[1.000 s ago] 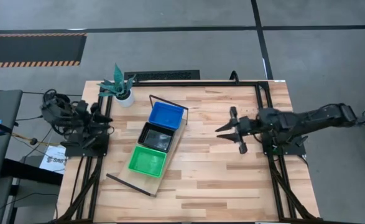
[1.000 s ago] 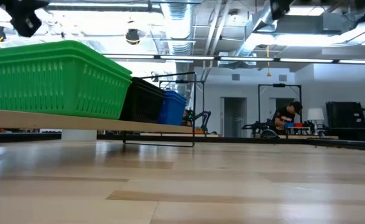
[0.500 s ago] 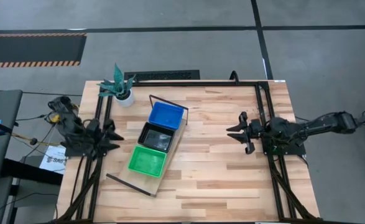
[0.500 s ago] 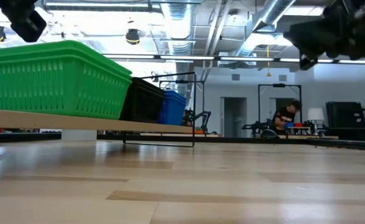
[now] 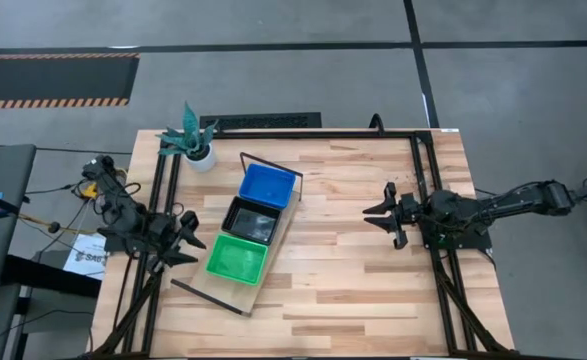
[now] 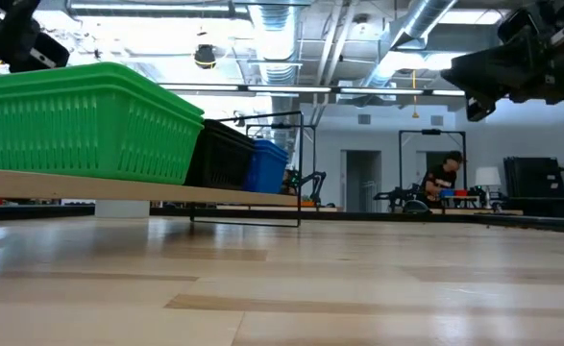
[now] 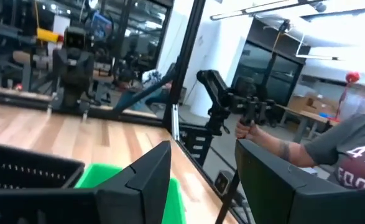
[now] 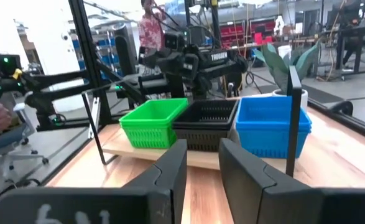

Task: Stack baskets on shelf by color
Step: Return to Home Position

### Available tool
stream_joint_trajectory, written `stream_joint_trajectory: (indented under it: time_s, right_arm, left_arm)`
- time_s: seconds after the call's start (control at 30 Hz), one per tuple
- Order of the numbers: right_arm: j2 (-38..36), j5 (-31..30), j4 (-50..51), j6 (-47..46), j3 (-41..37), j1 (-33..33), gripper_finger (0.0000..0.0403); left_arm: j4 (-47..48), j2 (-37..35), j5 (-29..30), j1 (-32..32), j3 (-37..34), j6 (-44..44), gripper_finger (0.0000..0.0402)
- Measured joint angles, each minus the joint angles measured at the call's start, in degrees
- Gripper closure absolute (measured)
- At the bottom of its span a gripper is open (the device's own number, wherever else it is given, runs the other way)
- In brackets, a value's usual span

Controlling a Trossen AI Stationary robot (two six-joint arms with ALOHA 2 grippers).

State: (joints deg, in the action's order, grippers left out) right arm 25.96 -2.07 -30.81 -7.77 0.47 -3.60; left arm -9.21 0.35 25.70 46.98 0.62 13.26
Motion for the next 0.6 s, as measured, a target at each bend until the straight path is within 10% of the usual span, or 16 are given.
stream_joint_trajectory:
  time_s: [0.6]
  right_arm:
    - [0.0,-0.1,7.9,3.1,-0.1,0.9,0.0285]
  left_arm:
    - [-0.3,0.0,-10.9,0.0,-0.1,-6.6,0.0232]
